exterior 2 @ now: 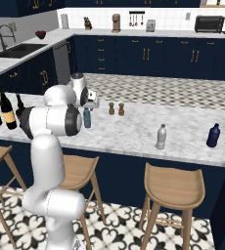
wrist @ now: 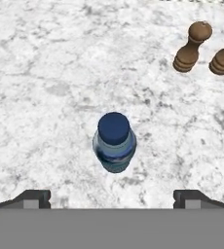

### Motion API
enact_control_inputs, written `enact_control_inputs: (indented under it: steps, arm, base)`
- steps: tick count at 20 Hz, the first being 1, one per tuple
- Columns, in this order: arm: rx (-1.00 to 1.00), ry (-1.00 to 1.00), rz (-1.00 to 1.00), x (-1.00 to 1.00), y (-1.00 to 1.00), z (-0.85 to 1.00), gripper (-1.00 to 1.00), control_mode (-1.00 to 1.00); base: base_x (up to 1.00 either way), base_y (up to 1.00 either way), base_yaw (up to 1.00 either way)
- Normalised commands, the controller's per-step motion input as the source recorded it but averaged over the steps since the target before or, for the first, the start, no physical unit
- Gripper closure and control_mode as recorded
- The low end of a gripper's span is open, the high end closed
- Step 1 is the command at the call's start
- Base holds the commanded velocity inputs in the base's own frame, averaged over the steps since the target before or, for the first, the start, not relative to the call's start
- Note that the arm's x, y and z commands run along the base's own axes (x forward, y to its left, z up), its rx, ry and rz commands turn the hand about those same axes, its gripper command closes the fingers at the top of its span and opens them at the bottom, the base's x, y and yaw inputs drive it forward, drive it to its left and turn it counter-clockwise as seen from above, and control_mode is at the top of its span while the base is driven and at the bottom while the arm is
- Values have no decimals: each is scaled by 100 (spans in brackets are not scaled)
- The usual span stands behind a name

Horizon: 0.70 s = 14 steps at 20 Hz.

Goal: Move the plastic bottles in the middle to the plastics group, and the glass bottles in the middle to the glass group.

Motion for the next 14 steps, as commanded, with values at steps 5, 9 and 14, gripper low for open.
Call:
enact_control_inputs:
  steps: [5, 9, 14]
  arm:
    - [0, 0, 0, 4, 0, -23, -100, -100]
    - [0, 0, 0, 2, 0, -25, -100, -100]
    - [0, 0, 0, 11, 0, -13, -100, -100]
  base:
    - [0, 0, 0]
    - [0, 0, 0]
    - [0, 0, 0]
